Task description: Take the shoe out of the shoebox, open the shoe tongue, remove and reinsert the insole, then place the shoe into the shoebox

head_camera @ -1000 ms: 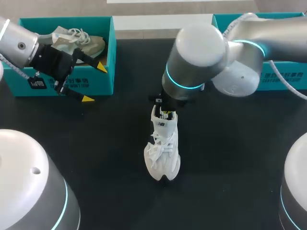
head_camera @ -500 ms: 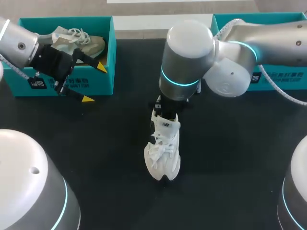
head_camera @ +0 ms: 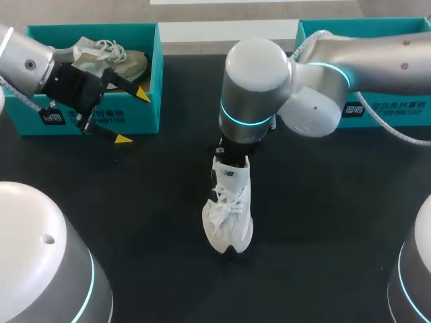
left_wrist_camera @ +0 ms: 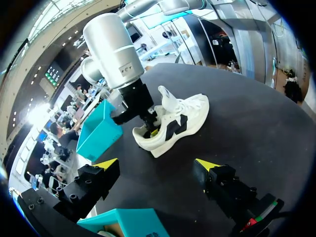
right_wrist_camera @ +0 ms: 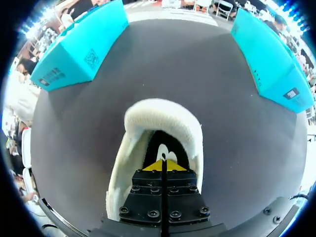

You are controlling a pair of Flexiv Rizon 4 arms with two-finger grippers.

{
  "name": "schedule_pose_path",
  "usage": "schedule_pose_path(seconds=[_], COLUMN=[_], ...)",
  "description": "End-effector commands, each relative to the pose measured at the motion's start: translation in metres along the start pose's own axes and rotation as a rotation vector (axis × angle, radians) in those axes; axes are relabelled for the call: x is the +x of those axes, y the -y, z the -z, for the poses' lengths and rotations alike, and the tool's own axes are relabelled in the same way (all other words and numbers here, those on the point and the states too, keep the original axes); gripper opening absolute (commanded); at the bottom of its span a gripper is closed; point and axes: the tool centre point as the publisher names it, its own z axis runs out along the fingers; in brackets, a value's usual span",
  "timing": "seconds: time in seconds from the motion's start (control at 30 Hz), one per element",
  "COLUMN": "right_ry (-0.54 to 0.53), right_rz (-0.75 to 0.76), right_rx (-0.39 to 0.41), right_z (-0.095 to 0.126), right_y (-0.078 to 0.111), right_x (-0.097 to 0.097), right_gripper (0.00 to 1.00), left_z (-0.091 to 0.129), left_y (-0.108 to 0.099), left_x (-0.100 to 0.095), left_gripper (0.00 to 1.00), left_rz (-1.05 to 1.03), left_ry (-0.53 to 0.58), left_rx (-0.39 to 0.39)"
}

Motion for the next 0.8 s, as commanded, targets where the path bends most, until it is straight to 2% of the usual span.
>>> schedule_pose_path(seconds=[0.03, 0.43, 0.6, 0.63, 0.8], right_ry=[0.089, 0.241, 0.217, 0.187, 0.145], right_rz=[0.038, 0.148, 0.148, 0.127, 0.126], right_rx=[-0.067, 0.004, 0.038, 0.037, 0.040], right_z=[0.015, -0.001, -0.023, -0.027, -0.036], right_y=[-0.006, -0.004, 0.000, 0.001, -0.001], right_x=[0.004, -0.001, -0.002, -0.002, 0.008], right_gripper=[0.00, 0.00, 0.00, 0.00, 0.00], left_z=[0.000, 0.000, 0.000, 0.000, 0.000], left_y=[0.001, 0.001, 0.001, 0.001, 0.001], left_x=[0.000, 0.000, 0.000, 0.000, 0.000], left_gripper=[1.00, 1.00, 1.00, 1.00, 1.00], left_rz=[0.000, 0.000, 0.000, 0.000, 0.000], left_ry=[-0.003, -0.003, -0.003, -0.003, -0.003], left_rx=[-0.003, -0.003, -0.003, -0.003, -0.003])
